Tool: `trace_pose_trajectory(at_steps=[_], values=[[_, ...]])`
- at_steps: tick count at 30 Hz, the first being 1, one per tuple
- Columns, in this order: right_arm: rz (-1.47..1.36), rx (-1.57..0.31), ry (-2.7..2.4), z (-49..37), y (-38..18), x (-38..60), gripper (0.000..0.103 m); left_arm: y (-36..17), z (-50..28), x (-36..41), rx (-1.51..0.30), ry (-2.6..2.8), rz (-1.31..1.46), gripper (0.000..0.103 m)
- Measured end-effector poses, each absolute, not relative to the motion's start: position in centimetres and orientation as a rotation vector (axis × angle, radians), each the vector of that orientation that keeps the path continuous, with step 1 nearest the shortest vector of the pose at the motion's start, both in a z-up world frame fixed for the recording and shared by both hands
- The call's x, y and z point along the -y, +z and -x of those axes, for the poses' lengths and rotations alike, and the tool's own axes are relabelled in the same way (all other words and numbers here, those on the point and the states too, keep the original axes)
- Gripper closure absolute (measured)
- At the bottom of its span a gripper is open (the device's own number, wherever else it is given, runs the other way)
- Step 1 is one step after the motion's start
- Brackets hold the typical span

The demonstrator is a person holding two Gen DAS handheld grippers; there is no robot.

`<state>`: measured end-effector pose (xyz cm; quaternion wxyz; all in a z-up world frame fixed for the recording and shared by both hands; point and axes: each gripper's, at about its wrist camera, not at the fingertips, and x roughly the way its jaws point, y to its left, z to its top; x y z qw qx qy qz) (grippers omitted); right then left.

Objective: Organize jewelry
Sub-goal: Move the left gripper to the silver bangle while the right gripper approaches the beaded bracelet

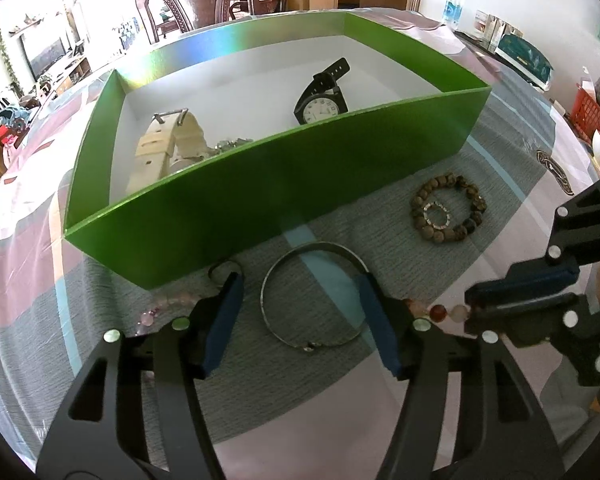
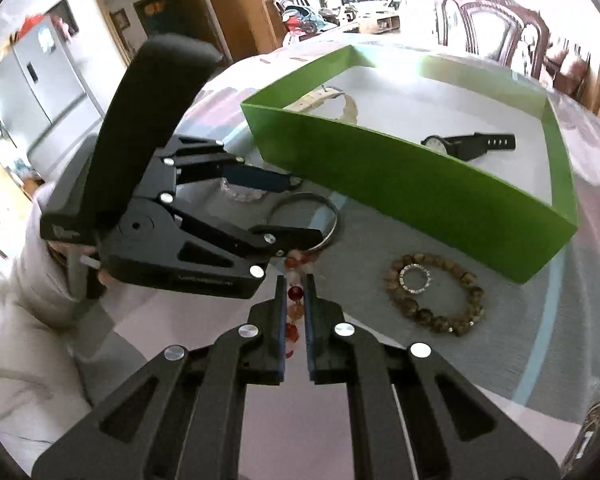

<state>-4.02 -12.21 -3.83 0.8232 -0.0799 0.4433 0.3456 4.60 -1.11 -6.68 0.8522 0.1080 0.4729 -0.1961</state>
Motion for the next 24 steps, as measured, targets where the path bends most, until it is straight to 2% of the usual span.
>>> trace_pose_trajectory(at_steps=[8, 15, 17, 19, 24], values=[[0.095, -0.923, 0.515, 1.4, -3.9, 15.3, 0.09, -6.7, -4.6, 1.0, -0.996, -0.41, -0.226, 0.042], [0.06, -0.995, 0.381, -1.0, -5.2, 17.2, 0.09, -6.8, -4.7, 1.0, -0.998, -0.409, -0.228, 0.042], [0.088, -0.996, 0.384, -0.9, -5.5, 16.7, 0.077, -6.8, -4.7, 1.0, -0.998, -0.409, -0.228, 0.042], [0.104, -0.99, 0.399, -0.5, -5.5, 16.5, 0.07, -6.8, -4.7, 1.0, -1.001, -0.411, -0.226, 0.041], [0.111, -0.969, 0.374, -0.4, -5.3, 16.7, 0.07, -6.9, -4.7, 1.0, -1.001, -0.411, -0.229, 0.041]])
